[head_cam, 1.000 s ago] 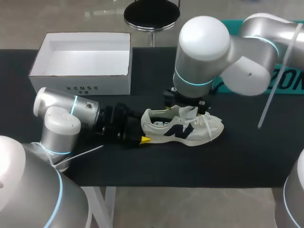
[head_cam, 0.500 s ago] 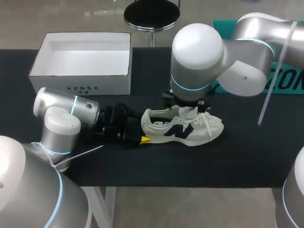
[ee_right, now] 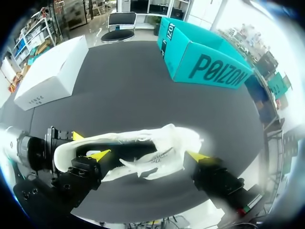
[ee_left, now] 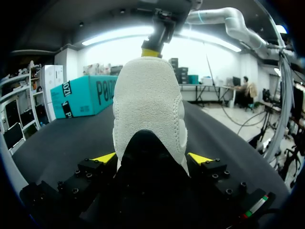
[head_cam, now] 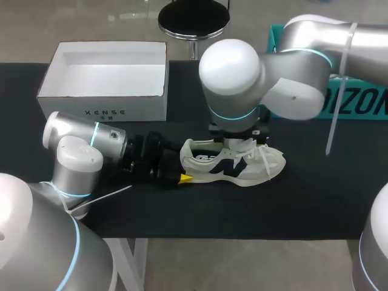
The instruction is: Take the shoe out of the shoebox, open the shoe tongue, remove and reinsert the insole, then place the shoe into the shoebox
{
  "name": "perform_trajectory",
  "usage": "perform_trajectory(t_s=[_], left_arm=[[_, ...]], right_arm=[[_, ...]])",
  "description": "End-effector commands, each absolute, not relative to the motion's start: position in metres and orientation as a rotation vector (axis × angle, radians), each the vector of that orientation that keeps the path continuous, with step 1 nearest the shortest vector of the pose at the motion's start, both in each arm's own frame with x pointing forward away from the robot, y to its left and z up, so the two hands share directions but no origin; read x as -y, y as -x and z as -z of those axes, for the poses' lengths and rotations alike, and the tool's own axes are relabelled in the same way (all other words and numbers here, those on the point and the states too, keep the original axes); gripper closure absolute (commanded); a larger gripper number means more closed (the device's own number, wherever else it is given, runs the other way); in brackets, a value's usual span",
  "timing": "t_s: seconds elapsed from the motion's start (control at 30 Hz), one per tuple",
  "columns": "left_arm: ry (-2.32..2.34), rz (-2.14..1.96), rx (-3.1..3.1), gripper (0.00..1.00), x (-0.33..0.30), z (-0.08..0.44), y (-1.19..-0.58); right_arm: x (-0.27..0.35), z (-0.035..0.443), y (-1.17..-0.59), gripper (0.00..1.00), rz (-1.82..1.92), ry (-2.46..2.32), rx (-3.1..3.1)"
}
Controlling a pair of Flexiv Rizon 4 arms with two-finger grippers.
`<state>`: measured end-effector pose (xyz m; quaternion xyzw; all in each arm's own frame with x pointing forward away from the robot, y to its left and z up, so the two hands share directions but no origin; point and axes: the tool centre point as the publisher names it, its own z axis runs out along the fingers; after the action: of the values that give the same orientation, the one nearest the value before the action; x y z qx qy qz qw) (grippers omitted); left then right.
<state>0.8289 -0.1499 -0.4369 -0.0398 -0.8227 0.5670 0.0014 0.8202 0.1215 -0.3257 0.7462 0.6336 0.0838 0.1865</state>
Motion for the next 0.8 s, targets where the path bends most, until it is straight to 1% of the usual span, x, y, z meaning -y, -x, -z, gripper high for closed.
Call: perform_trajectory(t_s=[0.03, 0.13, 0.17, 0.2, 0.23, 0.27, 0.8], left_arm=[[0.125, -1.776, 2.586, 1.0, 0.151, 0.439, -0.827], [0.125, -1.776, 2.586, 1.0, 0.151, 0.439, -0.827], [0.125, -1.776, 2.586, 1.0, 0.151, 0.439, -0.827], [0.125, -1.776, 2.586, 1.0, 0.151, 0.439, -0.827], [0.125, -1.776, 2.586, 1.0, 0.151, 0.439, -0.827], [0.125, -1.776, 2.586, 1.0, 0.151, 0.439, -0.827], [0.125, -1.776, 2.586, 1.0, 0.151, 0.439, -0.827]], right_arm=[[-0.127, 0.334, -0.82, 0.0, -0.457, -2.733, -0.482], [-0.124, 0.335, -0.823, 0.0, -0.446, -2.726, -0.485], [-0.122, 0.336, -0.824, 0.03, -0.441, -2.725, -0.486], [-0.12, 0.337, -0.824, 0.64, -0.438, -2.722, -0.486], [-0.118, 0.338, -0.825, 0.93, -0.433, -2.72, -0.486], [-0.116, 0.339, -0.825, 1.0, -0.425, -2.716, -0.485], [-0.079, 0.332, -0.826, 1.0, -0.383, -2.746, -0.426]])
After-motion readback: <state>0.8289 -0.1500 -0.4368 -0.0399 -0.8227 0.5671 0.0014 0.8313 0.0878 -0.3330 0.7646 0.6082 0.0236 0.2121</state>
